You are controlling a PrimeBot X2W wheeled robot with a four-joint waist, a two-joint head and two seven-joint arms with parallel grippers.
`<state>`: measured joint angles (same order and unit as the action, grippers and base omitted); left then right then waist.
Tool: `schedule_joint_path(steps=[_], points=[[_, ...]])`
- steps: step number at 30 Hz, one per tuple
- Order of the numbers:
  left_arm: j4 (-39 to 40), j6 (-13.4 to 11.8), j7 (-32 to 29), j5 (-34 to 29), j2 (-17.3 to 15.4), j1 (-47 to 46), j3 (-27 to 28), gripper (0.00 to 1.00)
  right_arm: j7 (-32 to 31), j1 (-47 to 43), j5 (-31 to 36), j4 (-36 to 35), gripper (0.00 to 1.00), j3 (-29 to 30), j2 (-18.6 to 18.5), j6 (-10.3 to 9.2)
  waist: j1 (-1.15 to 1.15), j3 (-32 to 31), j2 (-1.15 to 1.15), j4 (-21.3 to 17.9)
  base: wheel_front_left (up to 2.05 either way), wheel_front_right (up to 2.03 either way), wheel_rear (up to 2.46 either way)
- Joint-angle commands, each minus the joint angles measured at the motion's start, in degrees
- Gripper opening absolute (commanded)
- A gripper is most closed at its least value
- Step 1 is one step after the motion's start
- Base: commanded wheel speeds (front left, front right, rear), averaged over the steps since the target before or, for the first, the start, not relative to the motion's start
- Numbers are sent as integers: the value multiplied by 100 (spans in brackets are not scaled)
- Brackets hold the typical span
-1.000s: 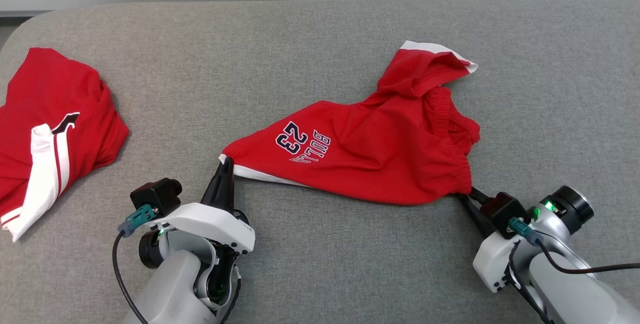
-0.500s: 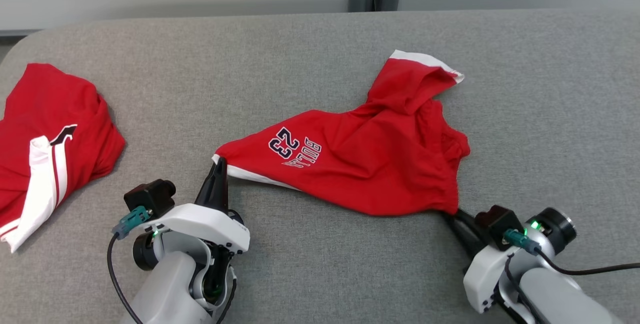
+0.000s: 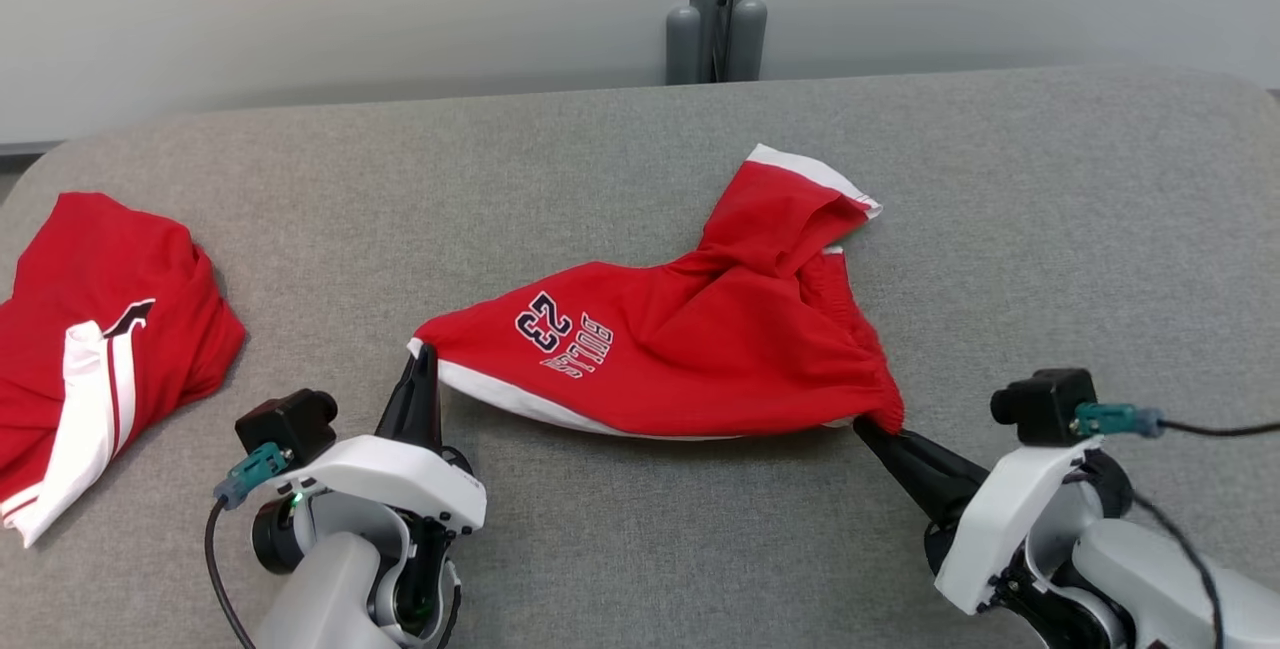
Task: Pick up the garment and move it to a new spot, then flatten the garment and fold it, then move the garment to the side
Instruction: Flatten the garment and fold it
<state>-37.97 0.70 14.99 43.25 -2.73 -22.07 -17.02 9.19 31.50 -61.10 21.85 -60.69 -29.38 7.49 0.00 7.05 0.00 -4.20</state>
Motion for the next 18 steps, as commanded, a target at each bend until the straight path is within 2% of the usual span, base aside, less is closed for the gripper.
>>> schedule_joint_path(steps=[1,5,11,18], points=[[-2,-27,26,-34,-29,78,35,0,-103,47,-291,-137,0,-12,-59,1,0,-51,0,-22,0,0,0],[9,-34,26,-103,-30,112,111,0,-613,78,-1682,-809,0,139,-334,2,0,-160,0,-53,0,0,0],[27,-2,26,-190,-31,163,225,0,-1471,99,-3307,-1626,0,592,-745,2,0,-337,0,-98,0,0,0],[220,-50,26,-257,-31,248,538,0,-2005,-15,-4184,-1857,0,1191,-959,2,0,-574,0,-118,0,0,0]])
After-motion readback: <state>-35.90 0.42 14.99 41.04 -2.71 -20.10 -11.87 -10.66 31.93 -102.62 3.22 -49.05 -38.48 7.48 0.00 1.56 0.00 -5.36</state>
